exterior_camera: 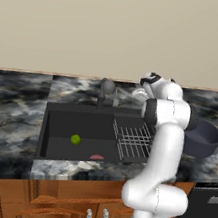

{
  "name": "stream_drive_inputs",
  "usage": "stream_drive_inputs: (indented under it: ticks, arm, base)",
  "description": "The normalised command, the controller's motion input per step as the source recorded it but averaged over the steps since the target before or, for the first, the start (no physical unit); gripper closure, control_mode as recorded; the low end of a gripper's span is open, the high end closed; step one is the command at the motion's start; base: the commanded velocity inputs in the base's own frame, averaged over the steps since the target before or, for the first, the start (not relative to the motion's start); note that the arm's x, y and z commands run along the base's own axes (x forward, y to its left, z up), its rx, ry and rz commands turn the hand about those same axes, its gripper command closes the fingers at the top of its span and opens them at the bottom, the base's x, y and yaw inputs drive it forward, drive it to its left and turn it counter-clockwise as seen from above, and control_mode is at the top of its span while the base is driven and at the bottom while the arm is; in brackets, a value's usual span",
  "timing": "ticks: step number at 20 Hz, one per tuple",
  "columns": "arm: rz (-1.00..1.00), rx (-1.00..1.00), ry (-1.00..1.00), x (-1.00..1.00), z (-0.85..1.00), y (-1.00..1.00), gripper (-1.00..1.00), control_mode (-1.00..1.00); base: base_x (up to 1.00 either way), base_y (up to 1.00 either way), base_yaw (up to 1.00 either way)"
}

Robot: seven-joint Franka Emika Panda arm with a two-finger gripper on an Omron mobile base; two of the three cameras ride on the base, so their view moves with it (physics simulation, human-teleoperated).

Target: Dump the lime from the pot into the sink. Then turn on the water and wash the lime. Then turn off the water and put the lime back in the pot.

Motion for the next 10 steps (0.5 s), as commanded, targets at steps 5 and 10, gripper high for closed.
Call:
stream_drive_inputs:
  ticks: [5, 10]
  arm:
    - [0.00, 0.00, 0.00, -1.00, 0.14, 0.00, -1.00, -1.00]
    - [0.00, -0.01, -0.02, -1.00, 0.42, 0.04, -1.00, -1.00]
  base:
    - [0.00, 0.00, 0.00]
    - [0.00, 0.00, 0.00]
